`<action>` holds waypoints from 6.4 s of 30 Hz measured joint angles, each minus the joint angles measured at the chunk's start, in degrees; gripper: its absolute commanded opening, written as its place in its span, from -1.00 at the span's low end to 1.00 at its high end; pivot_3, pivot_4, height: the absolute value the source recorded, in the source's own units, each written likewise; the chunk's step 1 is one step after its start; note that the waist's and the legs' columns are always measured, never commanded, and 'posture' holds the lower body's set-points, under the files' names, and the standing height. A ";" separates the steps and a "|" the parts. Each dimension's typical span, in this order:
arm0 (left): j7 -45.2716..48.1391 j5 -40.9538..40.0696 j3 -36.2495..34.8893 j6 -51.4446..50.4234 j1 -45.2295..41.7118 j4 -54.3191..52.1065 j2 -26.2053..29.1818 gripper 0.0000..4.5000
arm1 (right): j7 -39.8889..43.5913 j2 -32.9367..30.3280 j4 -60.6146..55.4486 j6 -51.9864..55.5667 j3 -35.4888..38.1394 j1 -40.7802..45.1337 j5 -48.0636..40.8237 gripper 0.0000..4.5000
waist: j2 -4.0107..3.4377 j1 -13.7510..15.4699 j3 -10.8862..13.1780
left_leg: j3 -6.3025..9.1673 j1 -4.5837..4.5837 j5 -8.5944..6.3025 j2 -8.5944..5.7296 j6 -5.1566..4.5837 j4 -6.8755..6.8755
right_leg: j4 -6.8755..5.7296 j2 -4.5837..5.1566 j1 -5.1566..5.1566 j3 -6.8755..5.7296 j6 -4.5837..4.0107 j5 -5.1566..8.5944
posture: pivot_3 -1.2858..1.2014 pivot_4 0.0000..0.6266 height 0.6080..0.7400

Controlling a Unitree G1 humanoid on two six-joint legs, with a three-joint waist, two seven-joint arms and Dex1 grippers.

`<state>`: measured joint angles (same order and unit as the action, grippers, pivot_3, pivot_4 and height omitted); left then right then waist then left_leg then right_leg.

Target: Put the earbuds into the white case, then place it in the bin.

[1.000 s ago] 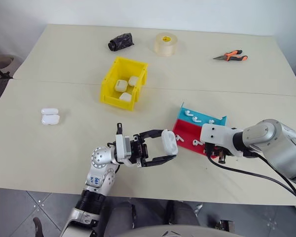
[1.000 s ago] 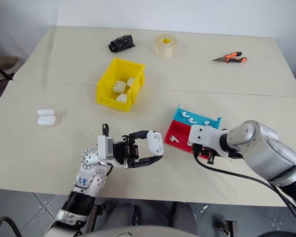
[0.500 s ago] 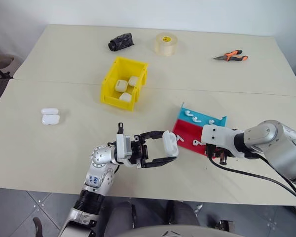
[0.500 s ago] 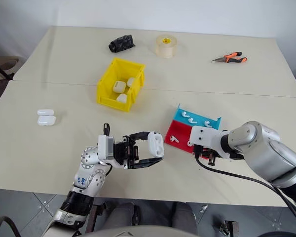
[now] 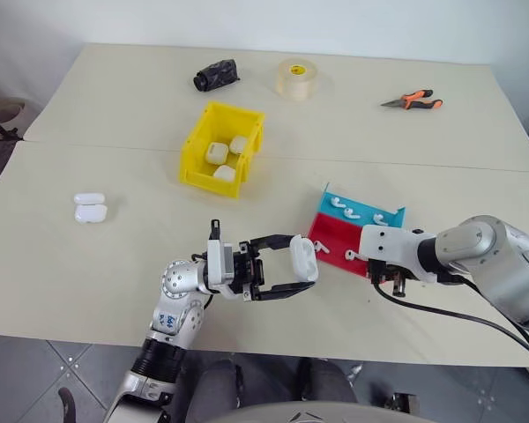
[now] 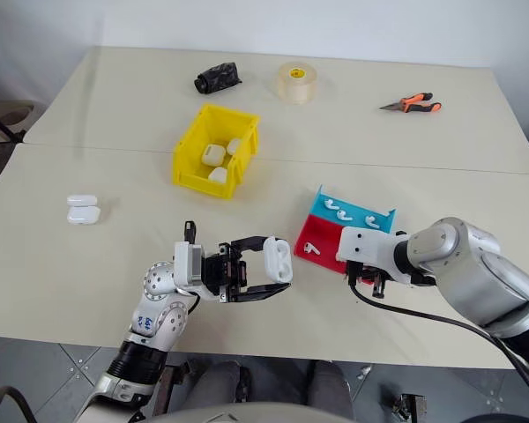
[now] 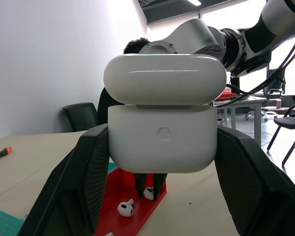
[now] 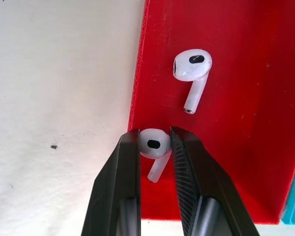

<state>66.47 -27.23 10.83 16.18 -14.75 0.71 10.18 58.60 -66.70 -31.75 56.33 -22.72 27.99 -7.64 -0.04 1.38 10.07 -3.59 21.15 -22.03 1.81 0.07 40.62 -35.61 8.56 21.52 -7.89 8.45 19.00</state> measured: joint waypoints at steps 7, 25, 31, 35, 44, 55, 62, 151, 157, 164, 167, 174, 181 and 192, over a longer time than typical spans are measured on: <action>0.89 -0.85 -1.03 -0.79 -0.07 0.35 0.68 0.24 | 1.28 -0.53 -1.75 -2.68 14.93 -8.16 -5.65 -0.75 | 0.00 0.07 0.00 | 0.00 0.01 0.00 -0.01 0.00 0.02 | -0.01 0.00 0.00 0.00 0.01 0.00 | 0.03 -0.52 1.00; 8.37 -10.76 -5.25 -11.78 -3.19 1.05 1.95 0.24 | -13.19 46.05 -13.09 -24.26 38.13 -28.74 -38.03 -0.75 | -0.02 -0.10 -0.04 | 0.06 -0.08 0.00 -0.02 0.00 0.04 | -0.16 -0.04 -0.02 0.01 0.03 -0.01 | 0.03 -0.52 1.00; 8.11 -11.18 -5.30 -15.32 -4.51 -0.34 2.04 0.24 | -16.48 51.78 -13.76 -30.98 28.27 -30.08 -35.45 -0.75 | -0.04 -0.14 -0.04 | 0.05 -0.09 0.00 -0.03 0.00 0.04 | -0.19 -0.04 -0.02 0.02 0.03 -0.01 | 0.03 -0.52 1.00; 7.15 -11.52 -5.23 -18.11 -4.50 -2.42 1.92 0.24 | -16.72 53.34 -12.76 -36.04 23.21 -31.01 -31.97 -0.75 | -0.04 -0.16 -0.04 | 0.05 -0.09 0.00 -0.03 0.00 0.04 | -0.18 -0.04 -0.02 0.03 0.03 -0.01 | 0.03 -0.52 1.00; 5.63 -11.72 -5.09 -21.34 -4.44 -5.03 1.48 0.24 | -16.63 53.63 -7.95 -44.84 20.36 -30.55 -27.84 -0.75 | -0.04 -0.15 -0.05 | 0.03 -0.11 0.00 -0.03 0.00 0.04 | -0.19 -0.04 -0.02 0.05 0.03 -0.01 | 0.03 -0.52 1.00; 5.14 -11.69 -5.26 -22.50 -4.45 -5.18 1.75 0.24 | -15.14 52.51 -3.90 -51.14 18.32 -29.28 -25.55 -0.75 | -0.04 -0.17 -0.05 | 0.01 -0.12 0.00 -0.03 0.00 0.04 | -0.19 -0.04 -0.02 0.07 0.03 -0.01 | 0.03 -0.52 1.00; 5.73 -11.68 -5.50 -23.26 -4.46 -4.84 1.93 0.24 | -14.40 51.75 -1.49 -54.64 16.88 -27.93 -23.79 -0.75 | -0.04 -0.17 -0.05 | 0.01 -0.11 0.00 -0.03 0.00 0.05 | -0.18 -0.03 -0.02 0.07 0.03 -0.01 | 0.03 -0.52 1.00; 5.94 -0.61 -0.62 -5.05 -4.52 1.60 -0.96 0.24 | 9.47 15.18 53.16 -10.27 -6.08 27.79 7.49 0.72 | -0.19 -0.86 -0.10 | 0.03 0.14 -0.04 -0.04 -0.10 0.23 | -0.09 0.00 0.05 0.01 0.09 -0.05 | 0.03 -0.52 1.00; 5.12 -0.60 -0.52 -5.05 -4.49 1.43 -0.96 0.24 | 11.60 16.24 55.29 -12.97 -6.06 28.56 9.98 -0.03 | -0.19 -1.46 -0.10 | 0.04 0.13 -0.04 -0.03 -0.10 0.23 | -0.12 0.00 0.05 0.02 0.09 -0.05 | 0.03 -0.52 1.00; 4.55 -0.60 -0.35 -5.07 -4.49 0.53 -0.87 0.24 | 12.16 17.43 56.62 -14.80 -5.44 28.94 11.48 -0.03 | -0.19 -1.61 -0.10 | 0.04 0.11 -0.04 -0.02 -0.10 0.23 | -0.15 0.00 0.05 0.02 0.09 -0.05 | 0.03 -0.52 1.00; 4.43 -0.61 -0.21 -5.12 -4.49 0.22 -0.88 0.24 | 12.68 17.77 56.61 -15.84 -5.26 28.90 12.05 -0.03 | -0.19 -1.59 -0.10 | 0.04 0.10 -0.04 -0.02 -0.10 0.23 | -0.15 0.00 0.05 0.02 0.09 -0.05 | 0.03 -0.52 1.00; 4.33 -0.61 -0.18 -5.55 -4.49 0.02 -0.87 0.24 | 13.75 18.24 56.59 -17.78 -4.81 28.59 12.69 -0.03 | -0.19 -1.58 -0.10 | 0.04 0.10 -0.04 -0.02 -0.10 0.23 | -0.15 0.00 0.05 0.02 0.09 -0.05 | 0.03 -0.52 1.00; 4.19 -0.61 -0.21 -5.70 -4.49 -0.18 -0.75 0.24 | 14.43 19.20 56.87 -18.84 -3.90 28.38 13.62 -0.29 | -0.19 -1.62 -0.10 | 0.03 0.09 -0.04 -0.02 -0.10 0.23 | -0.15 0.00 0.05 0.02 0.09 -0.05 | 0.03 -0.52 1.00; 4.02 -0.61 -0.23 -6.17 -4.49 -0.26 -0.31 0.24 | 14.43 19.99 56.58 -19.12 -2.28 27.50 13.73 -0.75 | -0.19 -1.55 -0.10 | 0.04 0.08 -0.04 -0.02 -0.10 0.26 | -0.18 0.00 0.01 0.03 0.09 -0.05 | 0.03 -0.52 1.00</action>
<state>70.49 -27.85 10.60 10.01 -19.24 0.45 9.87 73.03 -46.71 24.83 37.21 -25.00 55.49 6.09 -0.23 -0.17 9.97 -3.55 21.22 -22.07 1.79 -0.03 40.88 -35.79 8.56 21.54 -7.86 8.54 18.95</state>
